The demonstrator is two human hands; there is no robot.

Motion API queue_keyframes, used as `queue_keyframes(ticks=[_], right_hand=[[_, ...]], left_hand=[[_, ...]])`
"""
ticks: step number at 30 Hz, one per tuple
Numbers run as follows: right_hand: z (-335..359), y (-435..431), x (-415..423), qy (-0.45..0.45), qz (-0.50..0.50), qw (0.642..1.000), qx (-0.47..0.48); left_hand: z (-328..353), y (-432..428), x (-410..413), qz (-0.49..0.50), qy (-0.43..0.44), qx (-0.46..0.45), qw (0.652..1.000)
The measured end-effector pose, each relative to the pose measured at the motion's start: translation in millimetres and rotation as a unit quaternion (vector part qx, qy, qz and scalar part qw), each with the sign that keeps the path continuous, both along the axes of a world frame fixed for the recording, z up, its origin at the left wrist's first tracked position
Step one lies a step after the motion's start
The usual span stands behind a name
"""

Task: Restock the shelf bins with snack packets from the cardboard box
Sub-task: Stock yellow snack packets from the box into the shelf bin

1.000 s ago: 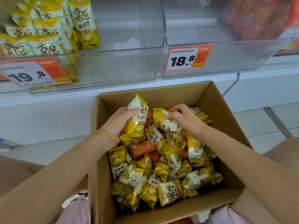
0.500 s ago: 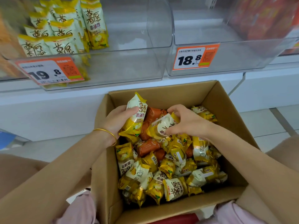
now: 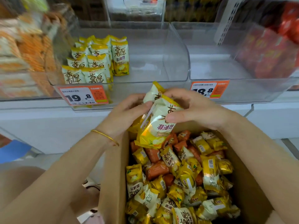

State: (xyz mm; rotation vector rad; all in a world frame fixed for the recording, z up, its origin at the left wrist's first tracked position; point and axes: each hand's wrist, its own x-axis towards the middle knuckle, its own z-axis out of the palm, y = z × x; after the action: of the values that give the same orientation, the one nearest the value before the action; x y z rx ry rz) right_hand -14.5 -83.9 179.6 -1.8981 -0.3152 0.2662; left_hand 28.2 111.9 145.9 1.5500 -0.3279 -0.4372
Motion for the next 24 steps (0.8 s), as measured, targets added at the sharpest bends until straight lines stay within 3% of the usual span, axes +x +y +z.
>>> queue_keyframes(ticks=[2, 4, 7, 9, 10, 14, 21, 24], right_hand=[[28.1, 7.3, 19.8, -0.037, 0.01, 0.999, 0.014], [54.2, 12.6, 42.5, -0.072, 0.007, 0.996, 0.045], [83.5, 18.1, 86.3, -0.106, -0.054, 0.991, 0.055], [90.2, 22.8, 119.7, -0.11, -0.084, 0.99, 0.001], [87.4, 24.0, 131.9, -0.101, -0.092, 0.99, -0.043], [50.7, 47.4, 175.3, -0.023, -0.066, 0.977, -0.203], [17.8, 77.2, 216.8, -0.066, -0.041, 0.956, -0.283], [11.9, 79.7, 219.2, -0.067, -0.041, 0.963, -0.256]], left_hand=[[28.0, 9.1, 15.2, 0.035, -0.06, 0.001, 0.998], [51.5, 22.1, 33.8, 0.11, -0.185, 0.046, 0.975], [65.9, 45.3, 68.1, 0.202, -0.422, 0.23, 0.853], [59.1, 61.8, 94.1, 0.205, -0.458, 0.343, 0.794], [53.2, 65.8, 101.7, 0.192, -0.448, 0.382, 0.785], [41.1, 72.2, 121.1, 0.146, -0.391, 0.437, 0.797], [33.6, 76.5, 117.1, 0.133, -0.38, 0.446, 0.8], [35.0, 75.6, 114.5, 0.14, -0.386, 0.442, 0.798]])
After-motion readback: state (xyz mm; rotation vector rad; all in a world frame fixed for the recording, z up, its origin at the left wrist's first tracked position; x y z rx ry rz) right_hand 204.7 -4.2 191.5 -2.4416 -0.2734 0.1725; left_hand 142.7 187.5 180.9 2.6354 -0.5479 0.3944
